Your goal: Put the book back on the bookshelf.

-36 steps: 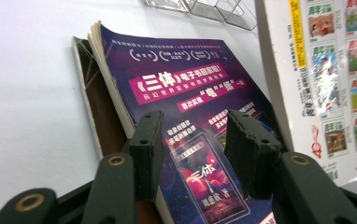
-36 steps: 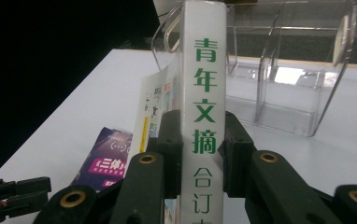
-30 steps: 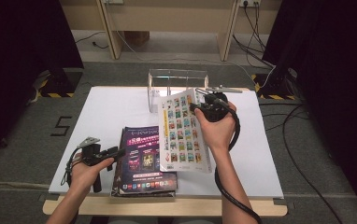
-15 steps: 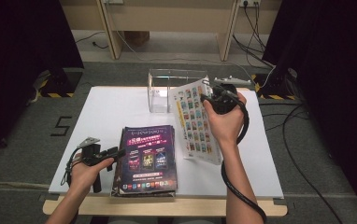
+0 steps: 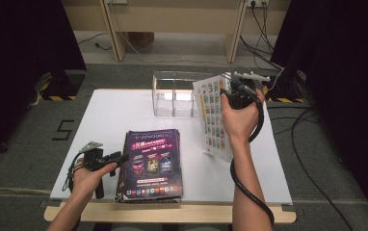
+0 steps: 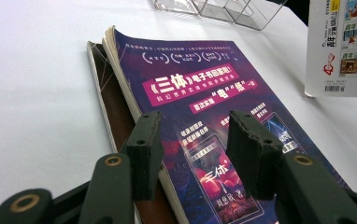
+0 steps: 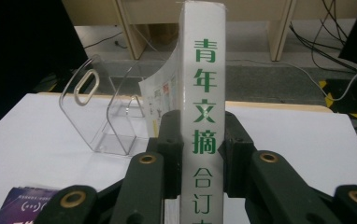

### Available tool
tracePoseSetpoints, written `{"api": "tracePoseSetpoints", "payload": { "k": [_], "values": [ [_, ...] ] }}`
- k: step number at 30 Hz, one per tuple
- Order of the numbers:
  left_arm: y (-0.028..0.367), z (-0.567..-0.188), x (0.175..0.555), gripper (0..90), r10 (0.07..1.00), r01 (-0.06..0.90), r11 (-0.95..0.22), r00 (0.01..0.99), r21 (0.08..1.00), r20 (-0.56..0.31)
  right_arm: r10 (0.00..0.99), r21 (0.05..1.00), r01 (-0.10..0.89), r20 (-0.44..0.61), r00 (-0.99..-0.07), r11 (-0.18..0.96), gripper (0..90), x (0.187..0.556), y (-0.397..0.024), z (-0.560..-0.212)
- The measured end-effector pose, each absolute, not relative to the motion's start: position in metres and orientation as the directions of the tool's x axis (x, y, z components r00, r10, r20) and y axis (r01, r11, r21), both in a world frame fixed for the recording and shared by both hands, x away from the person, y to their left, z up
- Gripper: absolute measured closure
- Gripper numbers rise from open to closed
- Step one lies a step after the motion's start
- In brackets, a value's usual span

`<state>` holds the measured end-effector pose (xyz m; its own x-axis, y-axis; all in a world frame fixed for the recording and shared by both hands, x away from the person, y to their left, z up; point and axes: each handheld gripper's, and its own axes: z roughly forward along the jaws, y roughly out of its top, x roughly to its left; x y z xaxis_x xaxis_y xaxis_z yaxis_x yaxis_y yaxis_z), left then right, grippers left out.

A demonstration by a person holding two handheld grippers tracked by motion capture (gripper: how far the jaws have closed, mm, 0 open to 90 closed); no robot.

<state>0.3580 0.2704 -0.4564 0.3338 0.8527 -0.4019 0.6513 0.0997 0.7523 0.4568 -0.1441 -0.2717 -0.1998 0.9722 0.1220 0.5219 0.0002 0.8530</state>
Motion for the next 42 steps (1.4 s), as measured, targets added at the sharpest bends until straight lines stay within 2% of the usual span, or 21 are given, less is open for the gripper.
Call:
{"api": "tracePoseSetpoints", "payload": {
  "k": [13,29,34,42],
  "values": [
    [0.271,-0.457,0.358,54.0,0.852,0.653,0.102,0.332,0.75,-0.405,0.971,0.841,0.541,0.151,-0.185,-0.027,74.0,0.472,-0.143,-0.269],
    [0.272,-0.457,0.358,54.0,0.847,0.652,0.107,0.336,0.751,-0.412,0.917,0.838,0.545,0.249,-0.312,-0.042,74.0,0.492,-0.133,-0.262],
    [0.271,-0.459,0.358,54.0,0.848,0.657,0.104,0.334,0.747,-0.412,0.924,0.844,0.534,0.234,-0.301,-0.04,73.9,0.505,-0.131,-0.261],
    [0.272,-0.459,0.358,54.0,0.847,0.657,0.106,0.332,0.746,-0.414,0.952,0.862,0.504,0.204,-0.227,-0.064,73.9,0.521,-0.143,-0.262]
  ]
}}
